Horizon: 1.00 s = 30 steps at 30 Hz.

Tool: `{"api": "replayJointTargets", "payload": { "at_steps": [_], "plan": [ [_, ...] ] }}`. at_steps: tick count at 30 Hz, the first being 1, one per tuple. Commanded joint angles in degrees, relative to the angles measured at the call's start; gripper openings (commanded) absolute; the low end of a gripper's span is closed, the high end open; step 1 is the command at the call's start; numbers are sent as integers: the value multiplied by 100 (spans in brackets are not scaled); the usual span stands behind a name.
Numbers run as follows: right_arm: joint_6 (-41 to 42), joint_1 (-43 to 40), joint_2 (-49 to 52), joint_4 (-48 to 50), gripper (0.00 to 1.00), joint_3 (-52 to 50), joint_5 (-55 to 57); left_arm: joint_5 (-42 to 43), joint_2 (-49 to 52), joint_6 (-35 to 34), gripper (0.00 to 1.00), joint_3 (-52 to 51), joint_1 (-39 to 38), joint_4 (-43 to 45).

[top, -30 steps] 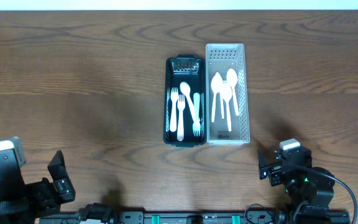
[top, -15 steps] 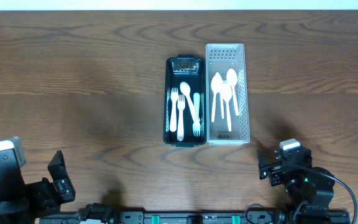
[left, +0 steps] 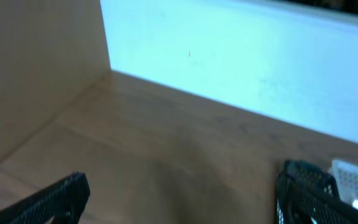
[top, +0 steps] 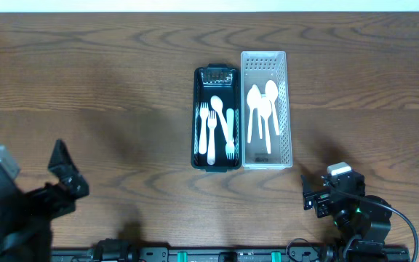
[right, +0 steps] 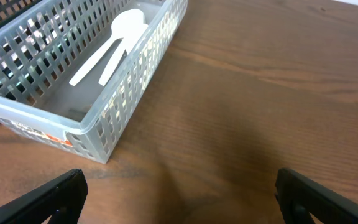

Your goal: Pack container

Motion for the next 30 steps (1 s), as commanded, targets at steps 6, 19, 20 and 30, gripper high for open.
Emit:
{"api": "replayJointTargets", "payload": {
  "at_steps": [6, 19, 20, 30],
  "plan": [
    [-46, 15, -59, -2, 99, -26, -2, 111, -1064, -619, 98, -2889, 50, 1589],
    [-46, 15, -59, -2, 99, -26, -2, 111, -2382, -763, 98, -5991, 50, 3268],
    [-46, 15, -59, -2, 99, -26, -2, 111, -2507, -763, 98, -6153, 50, 3300],
    [-46, 15, -59, -2, 99, -26, -2, 105, -3394, -761, 98, -6920, 50, 3394]
  ]
}}
